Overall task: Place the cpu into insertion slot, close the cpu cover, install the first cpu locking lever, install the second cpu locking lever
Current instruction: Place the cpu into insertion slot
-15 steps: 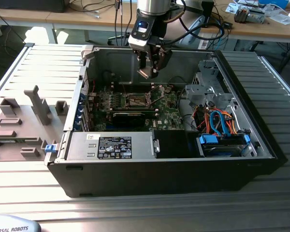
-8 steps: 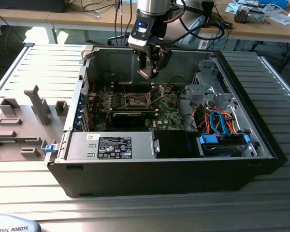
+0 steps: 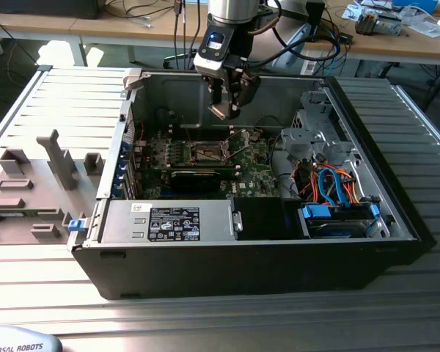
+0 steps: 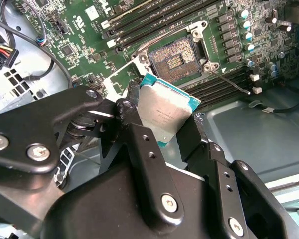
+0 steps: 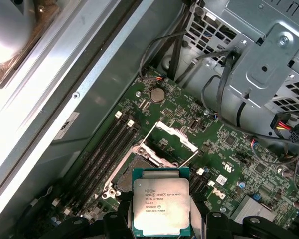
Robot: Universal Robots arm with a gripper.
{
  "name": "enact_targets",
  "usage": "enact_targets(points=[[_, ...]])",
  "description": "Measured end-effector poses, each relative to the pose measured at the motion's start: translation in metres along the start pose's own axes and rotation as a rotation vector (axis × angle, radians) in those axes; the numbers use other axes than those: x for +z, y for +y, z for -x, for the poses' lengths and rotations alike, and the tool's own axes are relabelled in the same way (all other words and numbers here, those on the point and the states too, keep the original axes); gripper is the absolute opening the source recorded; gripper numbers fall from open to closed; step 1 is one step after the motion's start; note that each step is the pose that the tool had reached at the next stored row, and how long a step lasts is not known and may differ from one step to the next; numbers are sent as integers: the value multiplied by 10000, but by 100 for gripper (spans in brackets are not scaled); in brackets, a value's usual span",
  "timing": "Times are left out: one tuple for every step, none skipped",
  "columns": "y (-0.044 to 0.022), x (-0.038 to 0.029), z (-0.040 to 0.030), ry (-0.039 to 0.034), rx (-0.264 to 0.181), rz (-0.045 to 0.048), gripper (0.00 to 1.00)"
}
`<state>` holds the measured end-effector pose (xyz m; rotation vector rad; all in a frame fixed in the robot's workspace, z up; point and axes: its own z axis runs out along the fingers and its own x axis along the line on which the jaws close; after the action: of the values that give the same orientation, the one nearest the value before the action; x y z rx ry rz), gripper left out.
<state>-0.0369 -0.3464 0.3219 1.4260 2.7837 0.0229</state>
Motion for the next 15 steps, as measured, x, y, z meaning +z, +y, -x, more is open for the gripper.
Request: enact_targets(points=[[0,0,0,0,7,0,54],[0,0,0,0,18,-1,54],[0,0,0,0,27,-1,54],[0,1,0,0,32,0,54],[0,1,0,0,39,-1,54],[0,1,0,0,48,0,54],[0,1,0,-1,54,0,54],[0,1,0,-1,61,0,54],[0,1,0,-1,68,-1,54],[0,1,0,-1,74,-1,54],[0,2,0,-1,83,0,54],[0,2,0,-1,89,-1,54],[0,2,0,-1,101,-1,54],[0,2,0,-2,107,-1,54],[0,2,0,-2,115,0,54]])
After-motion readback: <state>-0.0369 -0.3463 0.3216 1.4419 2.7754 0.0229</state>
